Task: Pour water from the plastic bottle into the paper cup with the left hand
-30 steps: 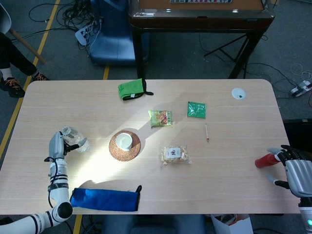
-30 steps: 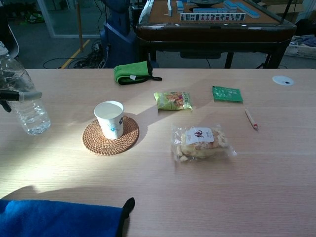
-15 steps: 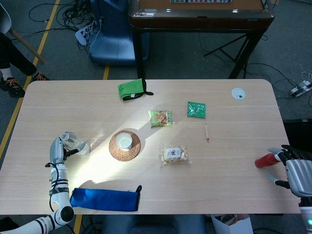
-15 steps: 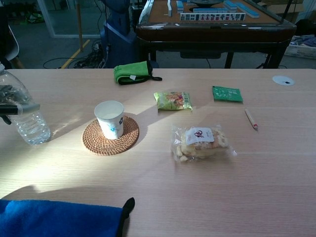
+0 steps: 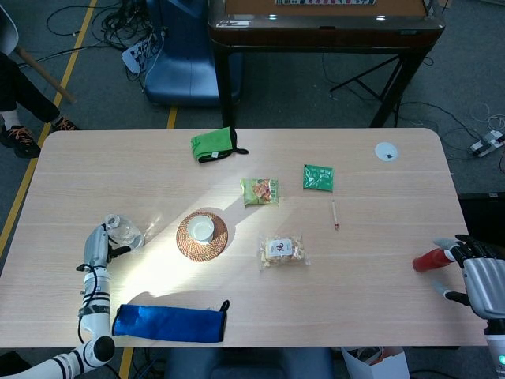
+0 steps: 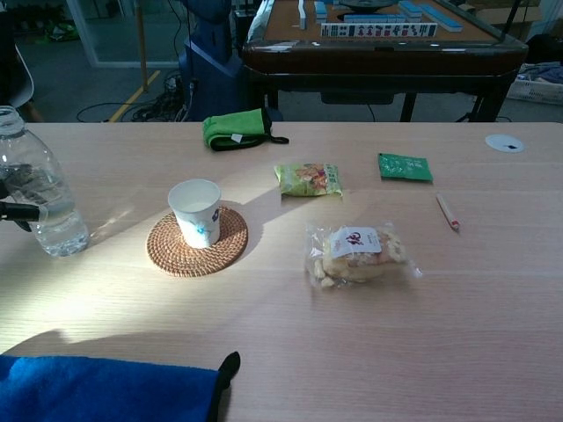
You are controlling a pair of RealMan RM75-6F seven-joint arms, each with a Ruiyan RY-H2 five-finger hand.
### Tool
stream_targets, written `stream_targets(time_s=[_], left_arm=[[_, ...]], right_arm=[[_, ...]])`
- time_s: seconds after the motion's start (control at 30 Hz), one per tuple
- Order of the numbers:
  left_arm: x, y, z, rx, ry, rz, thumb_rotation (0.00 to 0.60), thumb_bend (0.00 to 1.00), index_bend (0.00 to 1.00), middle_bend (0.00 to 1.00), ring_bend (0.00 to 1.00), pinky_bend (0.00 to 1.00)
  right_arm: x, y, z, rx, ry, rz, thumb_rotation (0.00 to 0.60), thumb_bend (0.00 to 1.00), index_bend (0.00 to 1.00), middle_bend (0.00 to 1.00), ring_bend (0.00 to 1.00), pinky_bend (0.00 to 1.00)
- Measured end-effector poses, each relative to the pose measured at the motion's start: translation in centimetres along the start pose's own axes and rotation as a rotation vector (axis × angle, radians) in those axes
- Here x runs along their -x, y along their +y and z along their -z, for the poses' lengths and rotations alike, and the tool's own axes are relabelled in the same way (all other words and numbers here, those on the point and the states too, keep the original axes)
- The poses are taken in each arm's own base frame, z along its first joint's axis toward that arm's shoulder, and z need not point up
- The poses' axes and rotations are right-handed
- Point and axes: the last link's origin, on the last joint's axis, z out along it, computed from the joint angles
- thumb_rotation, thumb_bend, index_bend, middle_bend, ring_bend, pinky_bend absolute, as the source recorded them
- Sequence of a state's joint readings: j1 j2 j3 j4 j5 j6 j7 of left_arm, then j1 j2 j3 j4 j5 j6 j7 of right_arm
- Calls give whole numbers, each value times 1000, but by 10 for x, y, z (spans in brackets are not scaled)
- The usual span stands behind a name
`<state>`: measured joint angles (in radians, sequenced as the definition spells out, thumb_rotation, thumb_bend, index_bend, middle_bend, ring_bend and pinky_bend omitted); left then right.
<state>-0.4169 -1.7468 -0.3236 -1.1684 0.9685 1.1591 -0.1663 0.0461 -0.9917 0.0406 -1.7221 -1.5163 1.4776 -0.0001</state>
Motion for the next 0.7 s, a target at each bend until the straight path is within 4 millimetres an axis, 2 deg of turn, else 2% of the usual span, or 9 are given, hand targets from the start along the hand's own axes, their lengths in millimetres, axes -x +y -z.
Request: stream_targets(time_s=[0.13, 0.33, 0.47, 0.7], left_arm=[[0, 0, 0, -14, -22, -32, 600, 99, 113, 127, 101, 331], [-3, 2, 1, -49, -52, -45, 600, 45, 10, 32, 25, 253], [-6, 5, 3, -64, -62, -39, 600, 27, 0, 0, 0, 220], [-16, 10, 9, -75, -87, -38, 600, 14, 0, 0, 0, 182]], right_arm=[[-1, 0, 0, 1, 2, -2, 600, 54, 302, 357, 190, 284], [0, 0, 0, -2, 0, 0, 600, 54, 302, 357, 190, 284], [1, 0, 0, -2, -2, 1, 600, 54, 302, 357, 190, 284], [2, -1, 0, -4, -5, 3, 600, 54, 301, 357, 190, 284]])
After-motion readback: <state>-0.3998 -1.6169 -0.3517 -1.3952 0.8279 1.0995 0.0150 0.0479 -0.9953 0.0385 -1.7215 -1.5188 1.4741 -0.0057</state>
